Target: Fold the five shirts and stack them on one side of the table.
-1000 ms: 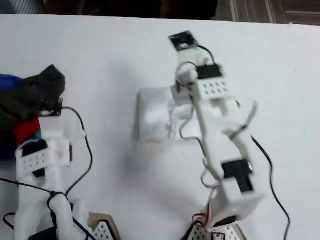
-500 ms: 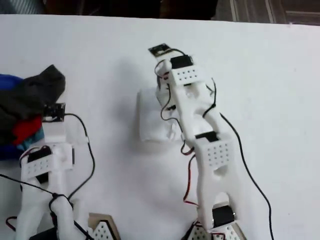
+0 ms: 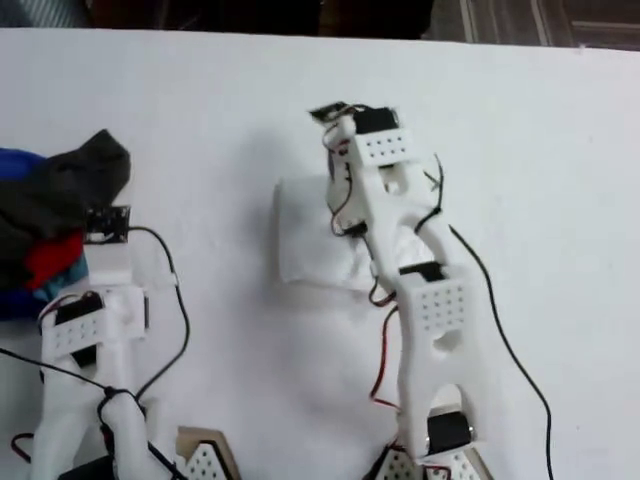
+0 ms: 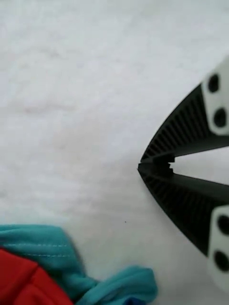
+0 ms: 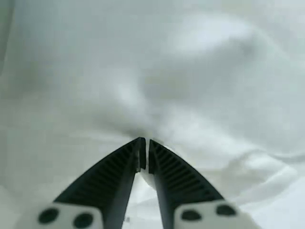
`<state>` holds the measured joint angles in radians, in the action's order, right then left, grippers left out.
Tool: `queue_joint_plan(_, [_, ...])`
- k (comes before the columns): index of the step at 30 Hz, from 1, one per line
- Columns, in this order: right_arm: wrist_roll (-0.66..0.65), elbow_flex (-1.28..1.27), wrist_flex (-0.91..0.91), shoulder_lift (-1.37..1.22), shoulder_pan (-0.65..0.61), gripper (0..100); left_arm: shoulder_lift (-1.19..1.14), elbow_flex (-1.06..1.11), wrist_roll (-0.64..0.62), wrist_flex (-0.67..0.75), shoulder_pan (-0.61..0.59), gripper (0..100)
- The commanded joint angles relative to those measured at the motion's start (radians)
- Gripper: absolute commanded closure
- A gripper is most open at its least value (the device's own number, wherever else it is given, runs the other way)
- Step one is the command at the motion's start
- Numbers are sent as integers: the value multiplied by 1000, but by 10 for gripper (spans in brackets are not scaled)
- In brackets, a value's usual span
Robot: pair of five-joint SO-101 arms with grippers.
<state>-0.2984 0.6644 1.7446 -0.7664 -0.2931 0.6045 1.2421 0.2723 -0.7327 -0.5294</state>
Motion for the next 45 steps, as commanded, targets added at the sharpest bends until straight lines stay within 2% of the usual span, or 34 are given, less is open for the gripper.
queue_joint_plan(1, [-72, -163, 25, 159, 48, 978, 18, 2, -3, 15, -5, 974])
queue_joint_plan(7, [-175, -407, 25, 406, 142, 978, 21, 5, -3, 17, -5, 974])
queue_joint_plan(11, [-229, -471, 22, 516, 183, 978, 21, 5, -3, 17, -5, 974])
queue_joint_plan(14, [-201, -419, -35, 547, 202, 978, 21, 5, -3, 17, -5, 974])
queue_joint_plan(17, [-98, -371, -165, 545, 229, 973, 21, 5, -3, 17, -5, 974])
queue_joint_plan(19, [-51, -370, -251, 539, 231, 935, 21, 5, -3, 17, -5, 974])
queue_joint_plan(23, [-31, -362, -321, 458, 209, 768, 21, 5, -3, 17, -5, 974])
queue_joint_plan(24, [-31, -361, -332, 437, 206, 762, 21, 5, -3, 17, -5, 974])
queue_joint_plan(30, [2, -258, -361, 306, 216, 821, 21, 5, -3, 17, -5, 974])
queue_joint_plan(38, [-2, -57, -349, 124, 219, 837, 21, 5, -3, 17, -5, 974])
queue_joint_plan(42, [-2, 43, -321, 67, 223, 988, 21, 5, -3, 17, -5, 974])
queue_joint_plan(45, [0, 133, -294, 59, 226, 980, 21, 5, -3, 17, -5, 974])
